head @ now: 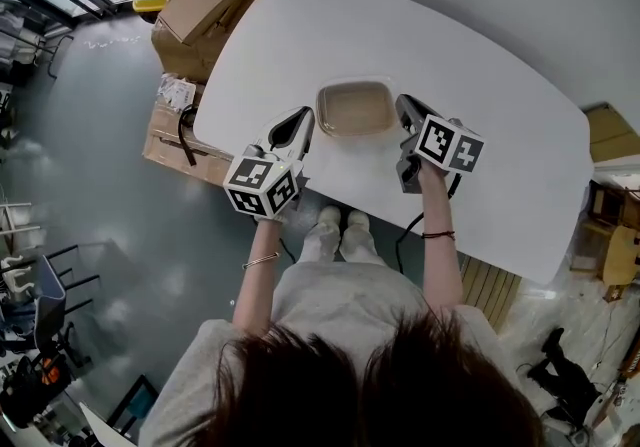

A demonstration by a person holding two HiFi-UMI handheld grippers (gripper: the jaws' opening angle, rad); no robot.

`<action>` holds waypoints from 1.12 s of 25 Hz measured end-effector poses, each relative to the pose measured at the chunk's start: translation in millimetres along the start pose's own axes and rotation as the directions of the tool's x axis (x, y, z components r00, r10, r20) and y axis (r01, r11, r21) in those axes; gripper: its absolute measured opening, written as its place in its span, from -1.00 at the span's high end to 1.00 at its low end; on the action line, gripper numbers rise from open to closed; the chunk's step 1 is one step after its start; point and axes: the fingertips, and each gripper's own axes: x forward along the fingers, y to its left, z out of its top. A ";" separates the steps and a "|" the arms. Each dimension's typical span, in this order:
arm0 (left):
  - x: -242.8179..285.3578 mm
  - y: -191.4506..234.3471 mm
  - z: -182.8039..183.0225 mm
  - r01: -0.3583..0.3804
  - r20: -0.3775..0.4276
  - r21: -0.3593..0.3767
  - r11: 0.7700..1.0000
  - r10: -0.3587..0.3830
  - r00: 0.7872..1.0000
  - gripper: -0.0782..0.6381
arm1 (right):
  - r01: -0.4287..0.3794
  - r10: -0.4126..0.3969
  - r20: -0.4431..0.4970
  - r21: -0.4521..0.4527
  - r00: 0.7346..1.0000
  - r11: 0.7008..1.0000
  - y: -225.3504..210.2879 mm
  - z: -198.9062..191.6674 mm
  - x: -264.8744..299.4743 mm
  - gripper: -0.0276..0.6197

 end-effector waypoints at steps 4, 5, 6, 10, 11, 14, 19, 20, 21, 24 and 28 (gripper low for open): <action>-7.4 -3.3 5.8 0.005 0.014 0.011 1.000 -0.006 1.000 0.81 | -0.016 0.016 0.011 -0.003 1.000 1.000 7.0 2.7 -7.0 0.78; -9.6 -5.1 6.7 0.006 0.017 0.013 1.000 -0.006 1.000 0.81 | -0.020 0.020 0.015 0.000 1.000 1.000 8.1 3.0 -9.5 0.78; -11.5 -7.1 7.6 0.006 0.020 0.015 1.000 -0.007 1.000 0.81 | -0.025 0.025 0.019 0.002 1.000 1.000 9.1 3.5 -12.2 0.78; -17.1 -11.7 12.8 0.009 0.034 0.020 1.000 -0.009 0.999 0.81 | -0.041 0.041 0.030 -0.003 0.999 0.999 14.7 7.2 -20.4 0.78; -18.3 -12.7 14.1 0.010 0.037 0.022 1.000 -0.010 0.999 0.81 | -0.046 0.046 0.032 -0.005 0.998 0.999 16.1 8.1 -22.2 0.78; -23.1 -16.5 18.4 0.013 0.046 0.029 1.000 -0.014 0.999 0.81 | -0.070 0.070 0.040 0.001 0.997 0.998 20.5 9.4 -29.1 0.78; -30.8 -25.5 26.4 0.020 0.066 0.044 0.999 -0.023 0.998 0.81 | -0.093 0.093 0.058 0.003 0.994 0.996 22.6 11.7 -42.0 0.78; -31.8 -27.7 27.0 0.026 0.066 0.048 0.999 -0.029 0.997 0.81 | -0.099 0.098 0.061 0.004 0.993 0.995 23.0 12.2 -44.0 0.78; -33.0 -29.7 27.5 0.031 0.066 0.052 0.998 -0.034 0.997 0.81 | -0.104 0.103 0.062 0.006 0.993 0.995 23.6 12.4 -45.7 0.78; -36.5 -33.0 29.2 0.037 0.070 0.059 0.998 -0.041 0.997 0.81 | -0.121 0.120 0.065 0.009 0.991 0.993 26.1 13.3 -50.5 0.78; -41.4 -36.4 32.1 0.036 0.075 0.072 0.997 -0.042 0.996 0.81 | -0.149 0.148 0.068 0.006 0.987 0.989 29.2 14.5 -57.5 0.78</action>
